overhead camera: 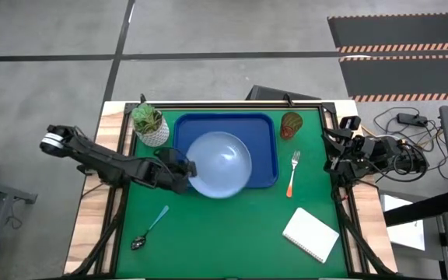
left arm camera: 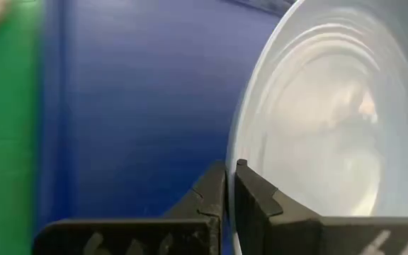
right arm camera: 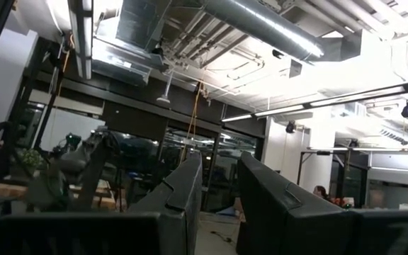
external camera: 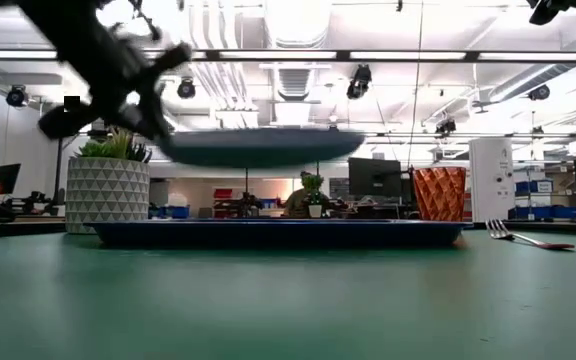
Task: Pick and place plate/cup/fork/spoon on tray
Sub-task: Put the light blue plate on the top of the blue serving tray
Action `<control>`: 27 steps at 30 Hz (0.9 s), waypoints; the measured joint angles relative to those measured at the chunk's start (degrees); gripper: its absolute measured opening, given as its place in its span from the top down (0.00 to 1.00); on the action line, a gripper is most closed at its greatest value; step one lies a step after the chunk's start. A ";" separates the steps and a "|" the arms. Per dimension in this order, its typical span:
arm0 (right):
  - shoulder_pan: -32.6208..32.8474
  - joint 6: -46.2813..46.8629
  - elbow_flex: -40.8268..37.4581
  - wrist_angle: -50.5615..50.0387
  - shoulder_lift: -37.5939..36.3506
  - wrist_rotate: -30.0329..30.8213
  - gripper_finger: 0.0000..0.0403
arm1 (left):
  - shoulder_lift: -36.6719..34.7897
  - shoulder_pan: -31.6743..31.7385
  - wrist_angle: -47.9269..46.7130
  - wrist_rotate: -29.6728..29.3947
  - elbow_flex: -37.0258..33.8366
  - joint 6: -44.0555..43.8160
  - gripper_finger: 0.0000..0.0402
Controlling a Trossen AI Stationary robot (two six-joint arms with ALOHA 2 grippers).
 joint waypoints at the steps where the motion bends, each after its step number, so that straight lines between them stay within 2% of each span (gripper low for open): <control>1: 0.00 0.07 0.00 0.05 0.00 0.00 0.80 | 0.00 0.90 0.28 -0.99 -1.79 -2.52 1.00; 3: 0.00 0.36 0.00 0.08 -0.02 0.00 0.80 | 0.18 2.60 1.15 -2.71 -4.69 -6.39 1.00; 7: 0.00 0.37 0.00 0.11 -0.02 0.03 0.80 | 1.08 5.53 4.57 -2.63 -8.18 -6.93 1.00; 17: 0.00 0.10 0.00 0.02 -0.04 0.00 0.80 | 2.38 8.48 5.64 3.93 -9.69 -8.96 1.00; 27: 0.00 -0.02 0.00 0.02 -0.04 0.02 0.80 | 2.45 8.51 5.87 5.15 -10.17 -11.42 1.00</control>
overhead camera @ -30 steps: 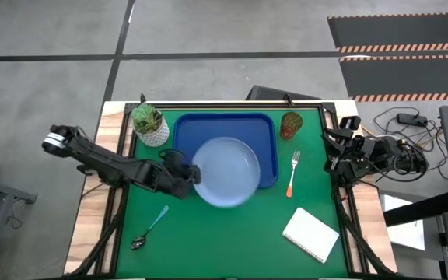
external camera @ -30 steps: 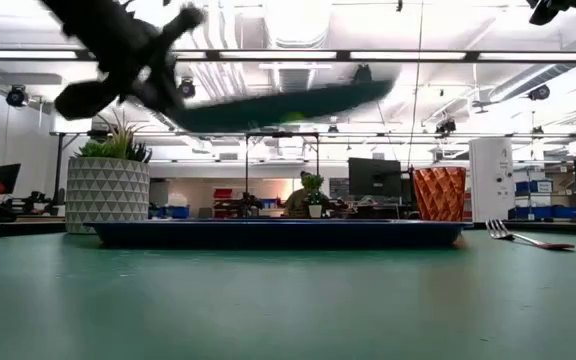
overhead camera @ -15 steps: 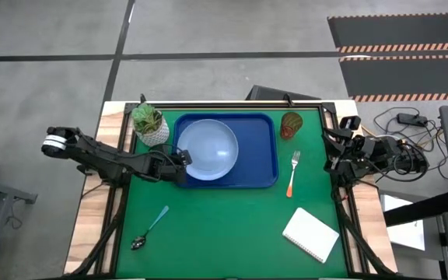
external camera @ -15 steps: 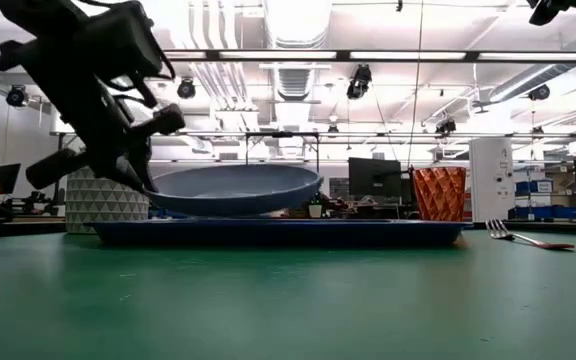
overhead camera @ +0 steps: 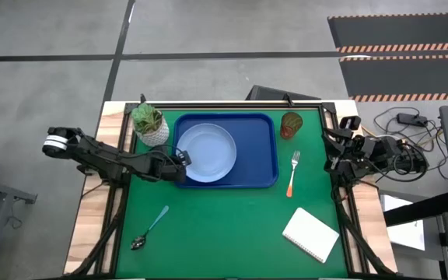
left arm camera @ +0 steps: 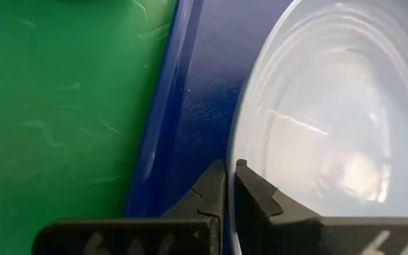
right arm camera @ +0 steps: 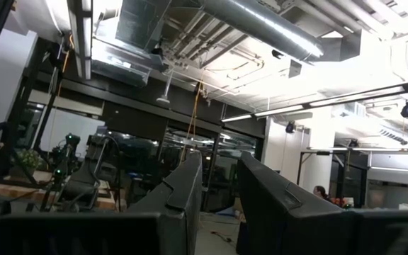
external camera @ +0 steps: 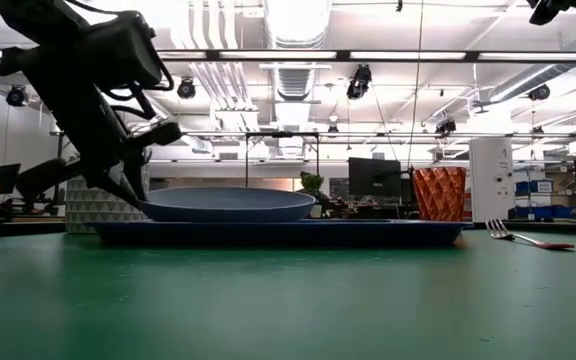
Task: Pick and place plate/cup/fork/spoon on tray
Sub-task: Put the light blue plate on the top of the blue serving tray
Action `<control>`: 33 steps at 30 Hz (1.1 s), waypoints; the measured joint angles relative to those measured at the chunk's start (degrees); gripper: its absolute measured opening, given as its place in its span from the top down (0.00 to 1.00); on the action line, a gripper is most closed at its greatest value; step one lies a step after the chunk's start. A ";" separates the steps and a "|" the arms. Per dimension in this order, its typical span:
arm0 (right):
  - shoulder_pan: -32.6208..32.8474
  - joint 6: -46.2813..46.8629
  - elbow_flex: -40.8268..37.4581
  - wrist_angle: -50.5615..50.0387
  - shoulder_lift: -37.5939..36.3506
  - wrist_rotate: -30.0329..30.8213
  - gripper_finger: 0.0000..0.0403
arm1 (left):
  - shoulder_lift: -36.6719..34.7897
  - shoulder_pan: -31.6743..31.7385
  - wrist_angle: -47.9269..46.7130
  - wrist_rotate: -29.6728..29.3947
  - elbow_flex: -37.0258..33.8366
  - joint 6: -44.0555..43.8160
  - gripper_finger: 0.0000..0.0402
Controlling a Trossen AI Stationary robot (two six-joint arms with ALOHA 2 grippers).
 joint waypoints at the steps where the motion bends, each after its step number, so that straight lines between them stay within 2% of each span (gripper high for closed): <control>1: 0.00 -0.01 0.00 0.00 0.00 0.00 0.80 | 0.00 0.00 -0.08 0.02 -0.18 -0.35 1.00; 27: 0.00 0.83 0.00 0.02 0.00 0.00 0.80 | 0.09 0.13 -0.12 0.08 -0.64 -0.96 1.00; 33: 0.00 0.85 0.00 0.07 0.00 -0.01 0.80 | 0.09 0.48 -0.10 -0.13 -0.64 0.22 0.90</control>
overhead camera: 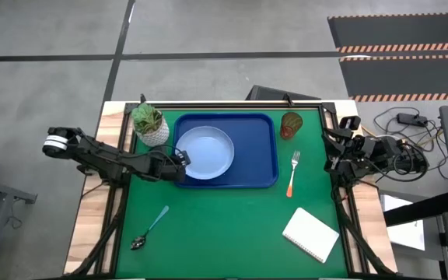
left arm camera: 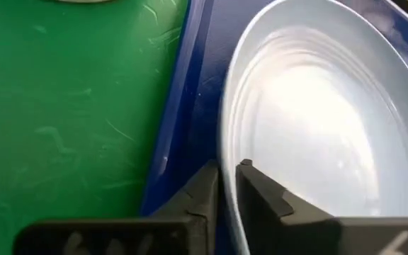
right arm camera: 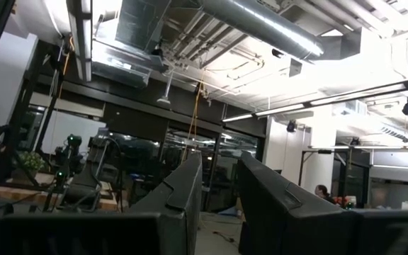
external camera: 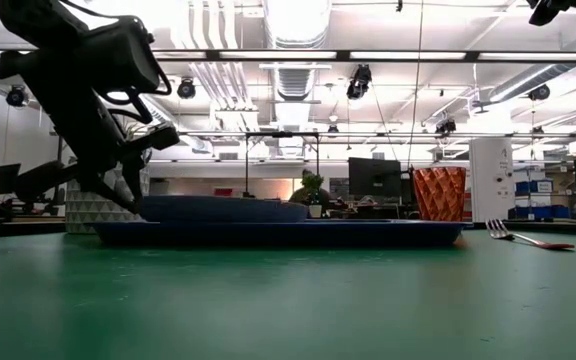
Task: Pick and place plate/cup/fork/spoon on tray
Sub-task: Put the light blue plate on the top of the blue serving tray, then adjust the light blue plate
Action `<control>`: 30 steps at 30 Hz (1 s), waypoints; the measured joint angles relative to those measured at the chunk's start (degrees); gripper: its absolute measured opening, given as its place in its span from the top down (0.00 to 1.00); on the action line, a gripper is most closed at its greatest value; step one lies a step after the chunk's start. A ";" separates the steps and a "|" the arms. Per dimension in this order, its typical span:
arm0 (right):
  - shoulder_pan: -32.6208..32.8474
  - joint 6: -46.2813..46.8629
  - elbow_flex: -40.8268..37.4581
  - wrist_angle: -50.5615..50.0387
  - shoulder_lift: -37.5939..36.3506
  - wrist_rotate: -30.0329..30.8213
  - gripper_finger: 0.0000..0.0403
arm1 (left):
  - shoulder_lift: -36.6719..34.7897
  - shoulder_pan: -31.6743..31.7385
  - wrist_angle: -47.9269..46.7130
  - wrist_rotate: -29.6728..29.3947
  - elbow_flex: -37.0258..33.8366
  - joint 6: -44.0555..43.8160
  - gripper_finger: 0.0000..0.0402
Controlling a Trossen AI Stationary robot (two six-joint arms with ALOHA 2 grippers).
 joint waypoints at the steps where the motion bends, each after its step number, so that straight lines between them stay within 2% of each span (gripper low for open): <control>1: 0.00 0.00 0.00 0.00 0.00 0.00 0.80 | 0.00 0.02 -0.02 -0.18 0.00 0.18 0.88; 9: 0.01 0.24 0.00 -0.03 0.00 -0.01 0.80 | -0.18 0.04 -0.16 -3.17 0.00 4.40 0.74; 18: 0.02 2.55 0.00 -0.23 0.02 -0.04 0.80 | -0.47 0.14 0.07 -5.51 2.31 13.03 0.72; 24: 0.02 5.40 0.00 -4.06 0.04 -0.08 0.80 | -0.52 0.00 0.30 -4.15 9.12 24.60 0.72; 27: 0.02 7.01 0.00 -5.34 0.04 -0.08 0.80 | -0.21 -0.67 3.08 -4.15 13.54 34.35 0.72; 30: 0.02 8.31 0.00 -5.18 0.06 -0.08 0.80 | 0.49 -1.20 10.04 -3.33 16.62 46.93 0.72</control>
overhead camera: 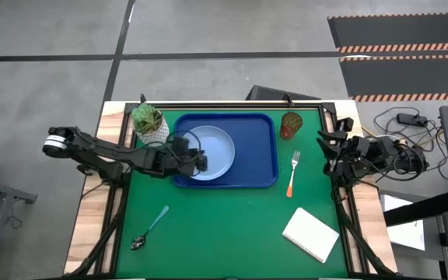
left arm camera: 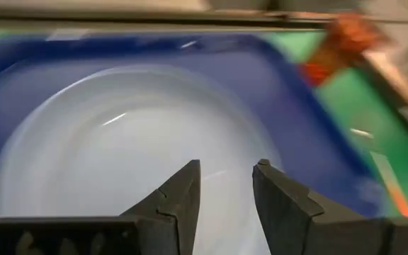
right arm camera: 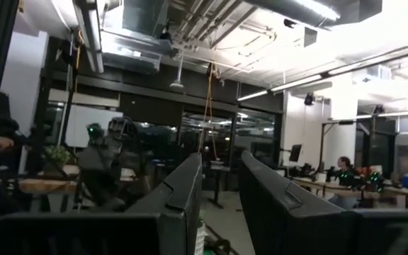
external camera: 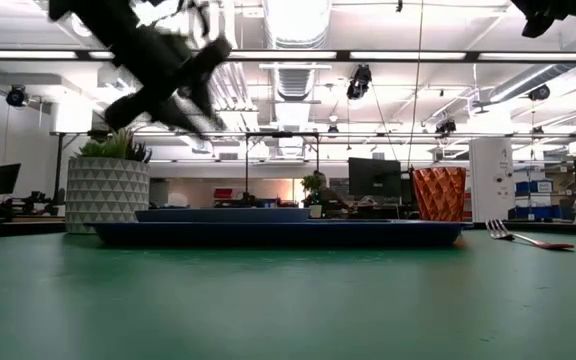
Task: Pick and place plate/cup/fork/spoon on tray
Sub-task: Adjust the light blue plate
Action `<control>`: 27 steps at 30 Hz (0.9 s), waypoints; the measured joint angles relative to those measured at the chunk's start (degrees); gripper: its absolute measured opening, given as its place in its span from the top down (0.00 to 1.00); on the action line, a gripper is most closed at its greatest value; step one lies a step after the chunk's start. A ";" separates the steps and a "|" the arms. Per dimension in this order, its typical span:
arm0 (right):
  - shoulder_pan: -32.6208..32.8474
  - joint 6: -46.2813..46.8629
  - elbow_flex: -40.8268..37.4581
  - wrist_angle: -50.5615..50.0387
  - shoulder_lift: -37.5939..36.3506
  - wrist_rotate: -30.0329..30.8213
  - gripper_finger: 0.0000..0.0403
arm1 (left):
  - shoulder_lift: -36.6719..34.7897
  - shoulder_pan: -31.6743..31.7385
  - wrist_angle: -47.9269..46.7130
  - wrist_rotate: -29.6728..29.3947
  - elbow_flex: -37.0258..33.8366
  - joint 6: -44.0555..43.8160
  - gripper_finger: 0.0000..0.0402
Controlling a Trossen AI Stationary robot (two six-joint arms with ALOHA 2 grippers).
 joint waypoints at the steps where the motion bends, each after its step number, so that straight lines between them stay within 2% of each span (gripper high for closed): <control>1: 0.00 0.35 0.00 -0.02 0.01 0.00 0.80 | 0.53 0.00 2.93 1.08 0.72 4.20 0.73; 3: 0.00 0.83 0.00 -0.02 0.01 0.00 0.80 | 1.87 0.33 7.45 3.18 1.63 11.20 0.74; 6: 0.00 1.45 0.00 -0.61 0.01 0.00 0.80 | 5.19 1.68 11.25 3.36 2.38 16.54 0.81; 12: 0.00 1.46 0.00 -1.31 0.01 0.02 0.80 | 13.30 4.63 11.37 3.50 2.13 16.20 0.98; 20: 0.00 1.44 0.00 -1.46 0.01 0.02 0.80 | 23.01 6.45 11.40 3.45 1.93 14.49 1.00; 27: 0.00 1.43 0.00 -2.53 0.01 0.03 0.80 | 25.84 7.87 11.25 3.51 1.48 12.91 1.00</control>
